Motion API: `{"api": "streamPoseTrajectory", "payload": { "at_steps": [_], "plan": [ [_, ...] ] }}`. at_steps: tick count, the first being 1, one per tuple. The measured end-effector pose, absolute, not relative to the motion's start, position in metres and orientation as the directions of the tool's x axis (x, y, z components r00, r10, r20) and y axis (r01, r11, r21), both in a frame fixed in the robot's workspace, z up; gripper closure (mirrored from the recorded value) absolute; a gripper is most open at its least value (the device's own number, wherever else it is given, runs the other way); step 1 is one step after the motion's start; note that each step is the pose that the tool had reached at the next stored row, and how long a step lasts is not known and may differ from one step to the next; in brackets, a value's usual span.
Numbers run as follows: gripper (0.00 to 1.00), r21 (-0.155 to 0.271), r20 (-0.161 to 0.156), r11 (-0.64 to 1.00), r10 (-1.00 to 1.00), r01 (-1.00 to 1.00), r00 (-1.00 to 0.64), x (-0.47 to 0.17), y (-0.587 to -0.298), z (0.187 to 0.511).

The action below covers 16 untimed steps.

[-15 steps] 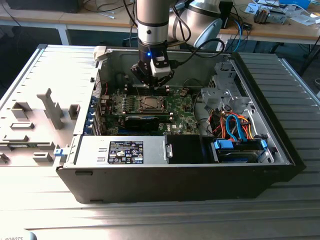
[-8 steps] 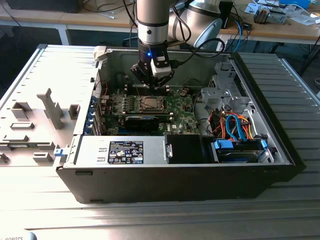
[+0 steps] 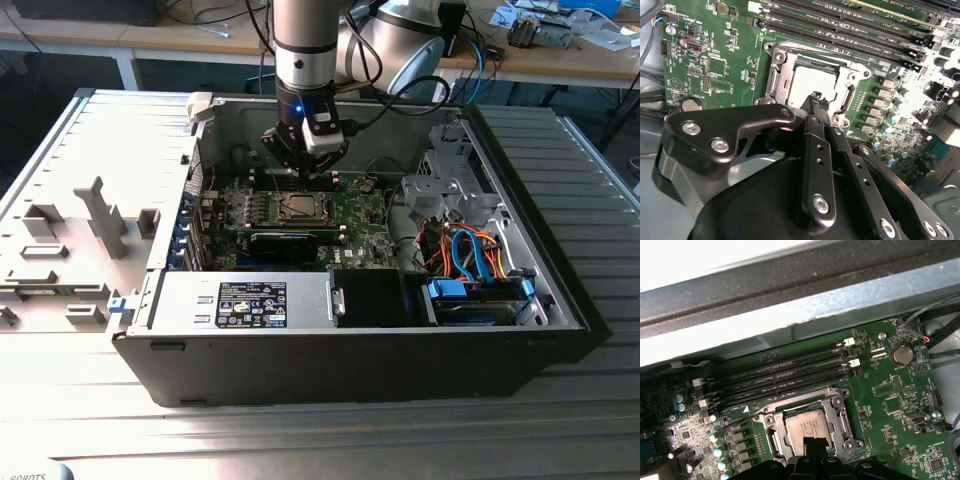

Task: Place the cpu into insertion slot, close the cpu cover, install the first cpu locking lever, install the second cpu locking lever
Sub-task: 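Install the first cpu locking lever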

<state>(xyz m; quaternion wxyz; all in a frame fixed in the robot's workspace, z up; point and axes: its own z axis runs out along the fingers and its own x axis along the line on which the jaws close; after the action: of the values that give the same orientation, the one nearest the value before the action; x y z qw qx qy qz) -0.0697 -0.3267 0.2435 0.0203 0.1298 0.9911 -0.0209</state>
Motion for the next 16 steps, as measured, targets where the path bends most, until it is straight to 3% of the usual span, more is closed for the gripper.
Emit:
{"api": "streamPoseTrajectory", "payload": {
  "at_steps": [16],
  "plan": [
    [0.89, -0.036, -0.046, 0.973, 0.228, 0.230, -0.973, -0.0697, -0.3267, 0.2435]
  ]
}}
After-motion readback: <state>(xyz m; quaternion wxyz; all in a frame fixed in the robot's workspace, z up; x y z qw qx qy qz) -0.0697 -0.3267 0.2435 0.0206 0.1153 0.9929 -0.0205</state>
